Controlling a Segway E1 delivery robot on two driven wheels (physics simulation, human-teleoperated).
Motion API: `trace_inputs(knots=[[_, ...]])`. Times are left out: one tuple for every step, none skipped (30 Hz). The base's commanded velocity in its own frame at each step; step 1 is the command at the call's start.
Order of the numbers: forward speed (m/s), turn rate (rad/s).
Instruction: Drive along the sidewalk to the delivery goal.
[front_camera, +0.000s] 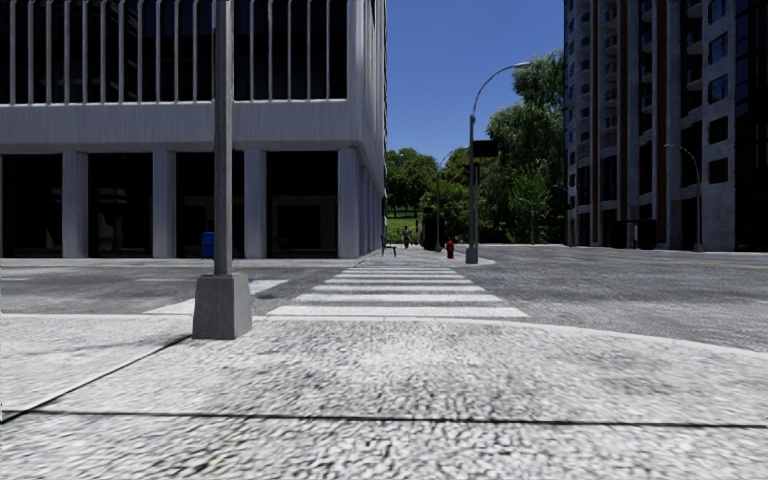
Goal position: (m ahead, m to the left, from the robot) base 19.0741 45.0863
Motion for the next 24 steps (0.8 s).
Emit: trace_inputs(knots=[[2.0,0.0],[2.0,0.0],[2.0,0.0],[2.0,0.0],[2.0,0.0],[2.0,0.0],[2.0,0.0],[2.0,0.0],[2.0,0.0],[2.0,0.0],[2.0,0.0],[2.0,0.0],[2.0,0.0],[2.0,0.0],[2.0,0.0],[2.0,0.0],[2.0,0.0],[2.0,0.0],[2.0,0.0],[2.0,0.0],[2.0,0.0],[2.0,0.0],[2.0,0.0],[2.0,0.0]])
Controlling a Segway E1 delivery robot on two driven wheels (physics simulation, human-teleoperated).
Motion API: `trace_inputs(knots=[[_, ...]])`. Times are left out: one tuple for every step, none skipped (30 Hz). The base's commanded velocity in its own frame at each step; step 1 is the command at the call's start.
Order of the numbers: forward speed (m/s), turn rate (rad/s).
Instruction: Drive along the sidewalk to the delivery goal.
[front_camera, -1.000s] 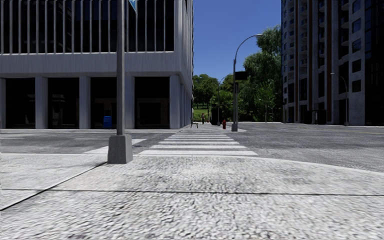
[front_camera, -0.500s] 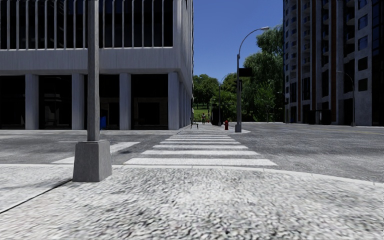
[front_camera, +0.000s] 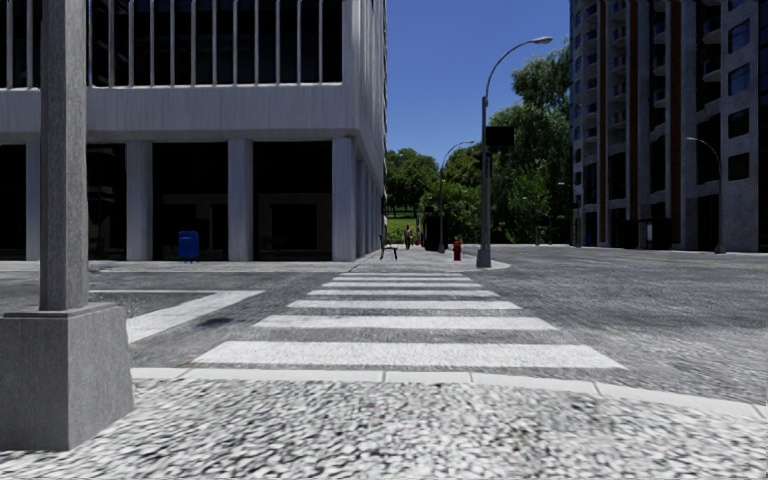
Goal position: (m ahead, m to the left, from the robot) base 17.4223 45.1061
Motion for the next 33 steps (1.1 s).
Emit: trace_inputs(knots=[[2.0,0.0],[2.0,0.0],[2.0,0.0],[2.0,0.0],[2.0,0.0],[2.0,0.0],[2.0,0.0],[2.0,0.0],[2.0,0.0],[2.0,0.0],[2.0,0.0],[2.0,0.0],[2.0,0.0],[2.0,0.0],[2.0,0.0],[2.0,0.0],[2.0,0.0],[2.0,0.0],[2.0,0.0],[2.0,0.0],[2.0,0.0],[2.0,0.0],[2.0,0.0],[2.0,0.0],[2.0,0.0],[2.0,0.0],[2.0,0.0],[2.0,0.0],[2.0,0.0],[2.0,0.0],[2.0,0.0],[2.0,0.0],[2.0,0.0]])
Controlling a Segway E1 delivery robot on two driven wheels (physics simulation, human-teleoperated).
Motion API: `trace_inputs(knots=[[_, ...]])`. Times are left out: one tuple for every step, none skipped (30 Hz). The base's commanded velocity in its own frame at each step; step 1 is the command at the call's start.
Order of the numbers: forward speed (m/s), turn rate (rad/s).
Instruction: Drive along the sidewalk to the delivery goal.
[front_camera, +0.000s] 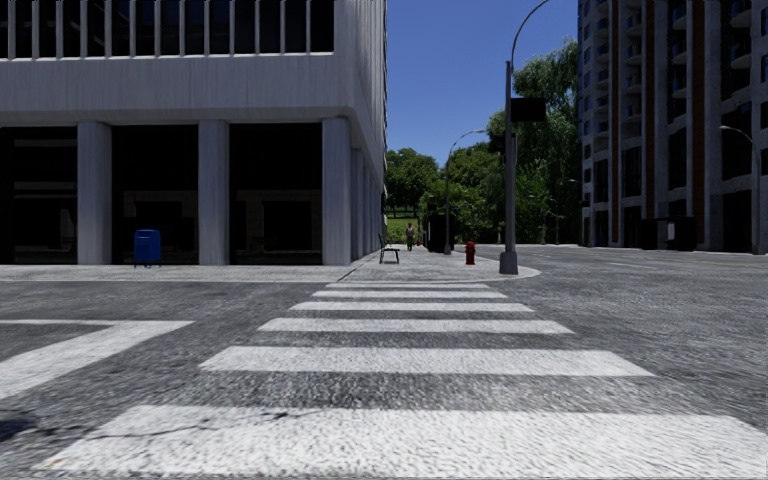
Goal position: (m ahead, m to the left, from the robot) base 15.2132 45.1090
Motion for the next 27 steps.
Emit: trace_inputs(knots=[[2.0,0.0],[2.0,0.0],[2.0,0.0],[2.0,0.0],[2.0,0.0],[2.0,0.0],[2.0,0.0],[2.0,0.0],[2.0,0.0],[2.0,0.0],[2.0,0.0],[2.0,0.0],[2.0,0.0],[2.0,0.0],[2.0,0.0],[2.0,0.0],[2.0,0.0],[2.0,0.0],[2.0,0.0],[2.0,0.0],[2.0,0.0],[2.0,0.0],[2.0,0.0],[2.0,0.0],[2.0,0.0],[2.0,0.0],[2.0,0.0]])
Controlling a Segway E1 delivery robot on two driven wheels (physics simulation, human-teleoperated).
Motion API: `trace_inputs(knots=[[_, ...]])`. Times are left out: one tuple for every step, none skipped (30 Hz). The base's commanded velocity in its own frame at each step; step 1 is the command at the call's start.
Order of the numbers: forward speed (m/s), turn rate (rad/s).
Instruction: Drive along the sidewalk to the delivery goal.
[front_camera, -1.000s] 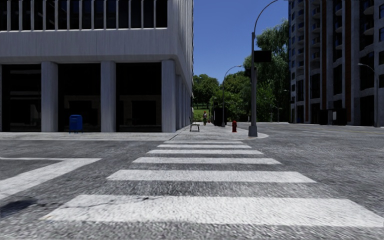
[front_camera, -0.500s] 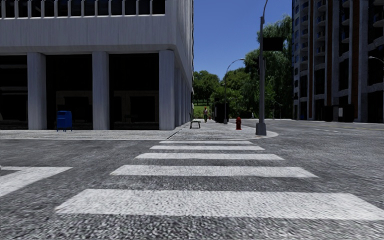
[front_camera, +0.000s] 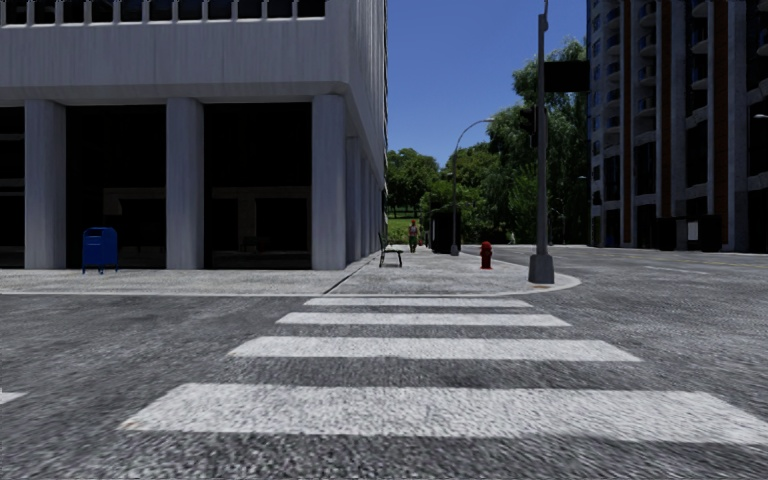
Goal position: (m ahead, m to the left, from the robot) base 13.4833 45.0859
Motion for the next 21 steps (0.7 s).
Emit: trace_inputs(knots=[[2.0,0.0],[2.0,0.0],[2.0,0.0],[2.0,0.0],[2.0,0.0],[2.0,0.0],[2.0,0.0],[2.0,0.0],[2.0,0.0],[2.0,0.0],[2.0,0.0],[2.0,0.0],[2.0,0.0],[2.0,0.0],[2.0,0.0],[2.0,0.0],[2.0,0.0],[2.0,0.0],[2.0,0.0],[2.0,0.0],[2.0,0.0]])
